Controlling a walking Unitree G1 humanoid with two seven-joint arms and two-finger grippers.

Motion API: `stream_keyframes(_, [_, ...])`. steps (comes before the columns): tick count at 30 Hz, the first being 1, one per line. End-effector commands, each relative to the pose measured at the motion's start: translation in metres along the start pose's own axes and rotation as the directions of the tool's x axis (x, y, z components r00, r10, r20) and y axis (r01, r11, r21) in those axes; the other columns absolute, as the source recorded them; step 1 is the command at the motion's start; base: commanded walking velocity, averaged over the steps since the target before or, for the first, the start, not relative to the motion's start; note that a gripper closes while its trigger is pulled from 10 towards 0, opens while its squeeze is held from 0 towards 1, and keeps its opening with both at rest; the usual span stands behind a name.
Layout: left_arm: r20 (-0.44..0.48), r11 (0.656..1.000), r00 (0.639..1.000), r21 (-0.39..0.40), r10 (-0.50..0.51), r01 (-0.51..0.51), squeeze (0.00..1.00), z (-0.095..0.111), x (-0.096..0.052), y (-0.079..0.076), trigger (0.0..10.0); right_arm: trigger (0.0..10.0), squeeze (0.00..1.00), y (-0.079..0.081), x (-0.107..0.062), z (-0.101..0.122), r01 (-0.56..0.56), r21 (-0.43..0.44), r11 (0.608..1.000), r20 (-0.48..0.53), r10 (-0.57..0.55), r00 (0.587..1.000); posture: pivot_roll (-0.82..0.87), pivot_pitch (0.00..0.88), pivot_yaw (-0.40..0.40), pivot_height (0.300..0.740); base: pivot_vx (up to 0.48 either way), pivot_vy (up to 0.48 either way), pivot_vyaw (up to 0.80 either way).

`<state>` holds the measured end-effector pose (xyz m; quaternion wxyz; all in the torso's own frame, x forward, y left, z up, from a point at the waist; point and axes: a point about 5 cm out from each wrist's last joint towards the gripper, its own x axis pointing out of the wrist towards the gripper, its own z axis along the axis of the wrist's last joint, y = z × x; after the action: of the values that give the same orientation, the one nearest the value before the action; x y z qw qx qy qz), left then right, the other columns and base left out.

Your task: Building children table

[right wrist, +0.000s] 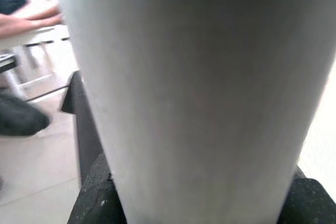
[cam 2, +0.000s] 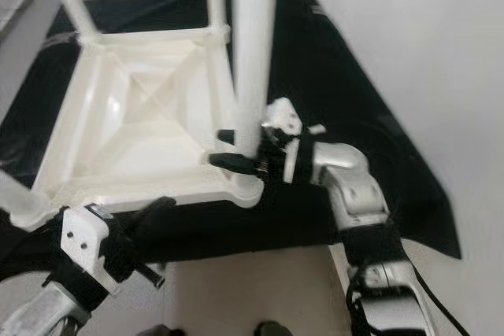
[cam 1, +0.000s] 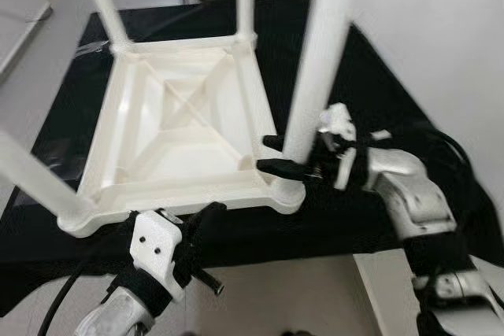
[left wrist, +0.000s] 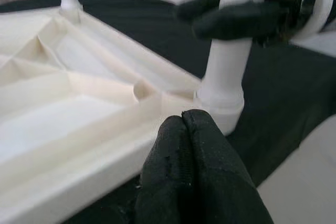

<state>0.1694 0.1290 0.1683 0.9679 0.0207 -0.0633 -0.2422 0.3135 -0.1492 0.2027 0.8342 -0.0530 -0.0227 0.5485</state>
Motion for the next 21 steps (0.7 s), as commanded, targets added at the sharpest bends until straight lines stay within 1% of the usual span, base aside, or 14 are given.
stream_keyframes(1, [-0.005,0.999,0.999,-0.008,0.034,-0.035,0.00,-0.003,-0.002,0.006,10.0,0.0,0.00,0.002,-0.008,-0.013,0.079,0.045,0.996,-0.052,-0.077,0.996,0.01,0.176,-0.024,0.740,0.000,0.000,0.00])
stream_keyframes(2, [-0.005,0.999,0.999,-0.008,0.034,-0.035,0.00,-0.003,-0.002,0.006,10.0,0.0,0.00,0.002,-0.008,-0.013,0.079,0.045,0.996,-0.052,-0.077,0.996,0.01,0.176,-0.024,0.740,0.000,0.000,0.00])
stream_keyframes(3, [0.001,0.998,0.999,-0.042,0.049,-0.049,0.00,-0.005,-0.001,0.009,10.0,0.0,0.00,0.011,0.003,-0.027,0.380,0.076,0.922,-0.085,-0.373,0.924,0.00,0.185,-0.026,0.740,0.000,0.000,0.00])
stream_keyframes(5, [0.008,0.995,0.998,-0.084,0.062,-0.061,0.00,-0.006,0.001,0.013,10.0,0.0,0.00,0.057,0.008,-0.053,0.648,0.128,0.750,-0.226,-0.615,0.756,0.00,0.200,-0.026,0.740,0.000,0.000,0.00])
stream_keyframes(6, [0.008,0.995,0.998,-0.084,0.062,-0.061,0.00,-0.006,0.001,0.013,10.0,0.0,0.00,0.057,0.008,-0.053,0.648,0.128,0.750,-0.226,-0.615,0.756,0.00,0.200,-0.026,0.740,0.000,0.000,0.00])
stream_keyframes(7, [0.007,0.994,0.998,-0.091,0.062,-0.061,0.00,-0.007,0.002,0.014,10.0,0.0,0.00,0.066,0.012,-0.048,0.670,0.041,0.741,-0.213,-0.649,0.730,0.00,0.191,-0.019,0.740,0.000,0.000,0.00])
stream_keyframes(9, [0.002,0.994,0.998,-0.089,0.061,-0.061,0.00,-0.009,0.003,0.016,10.0,0.0,0.00,0.058,0.019,-0.041,0.656,-0.015,0.754,-0.152,-0.650,0.744,0.00,0.182,-0.009,0.740,0.000,0.000,0.00])
stream_keyframes(12, [-0.001,0.994,0.998,-0.088,0.061,-0.061,0.00,-0.010,0.005,0.016,10.0,0.0,0.00,0.053,0.020,-0.044,0.650,-0.001,0.760,-0.159,-0.642,0.750,0.03,0.178,-0.019,0.740,0.000,0.000,0.00])
stream_keyframes(13, [-0.006,0.994,0.998,-0.091,0.056,-0.056,0.00,-0.010,0.006,0.016,10.0,0.0,0.00,0.053,0.022,-0.045,0.630,0.021,0.776,-0.165,-0.619,0.768,0.03,0.177,-0.027,0.740,0.000,0.000,0.00])
stream_keyframes(14, [-0.007,0.994,0.998,-0.092,0.056,-0.056,0.00,-0.011,0.005,0.016,10.0,10.0,0.00,0.054,0.025,-0.045,0.608,0.027,0.793,-0.169,-0.596,0.785,0.03,0.177,-0.027,0.740,0.000,0.000,0.00])
stream_keyframes(17, [-0.008,0.994,0.998,-0.093,0.056,-0.057,0.00,-0.011,0.006,0.016,10.0,10.0,0.00,0.054,0.026,-0.045,0.594,0.029,0.804,-0.173,-0.581,0.795,0.04,0.175,-0.030,0.740,0.000,0.000,0.00])
stream_keyframes(18, [-0.006,0.994,0.998,-0.099,0.055,-0.055,0.00,-0.011,0.006,0.016,10.0,10.0,1.00,0.058,0.031,-0.042,0.492,0.059,0.869,-0.169,-0.477,0.863,0.04,0.171,-0.031,0.740,0.000,0.000,0.00])
stream_keyframes(19, [-0.005,0.993,0.999,-0.103,0.053,-0.053,0.00,-0.012,0.007,0.016,10.0,10.0,1.00,0.061,0.035,-0.040,0.415,0.080,0.906,-0.164,-0.399,0.902,0.04,0.170,-0.032,0.740,0.000,0.000,0.00])
stream_keyframes(21, [-0.005,0.993,0.999,-0.108,0.050,-0.050,0.00,-0.012,0.007,0.016,10.0,10.0,1.00,0.062,0.036,-0.035,0.366,0.091,0.926,-0.154,-0.350,0.924,0.05,0.165,-0.037,0.740,0.000,0.000,0.00])
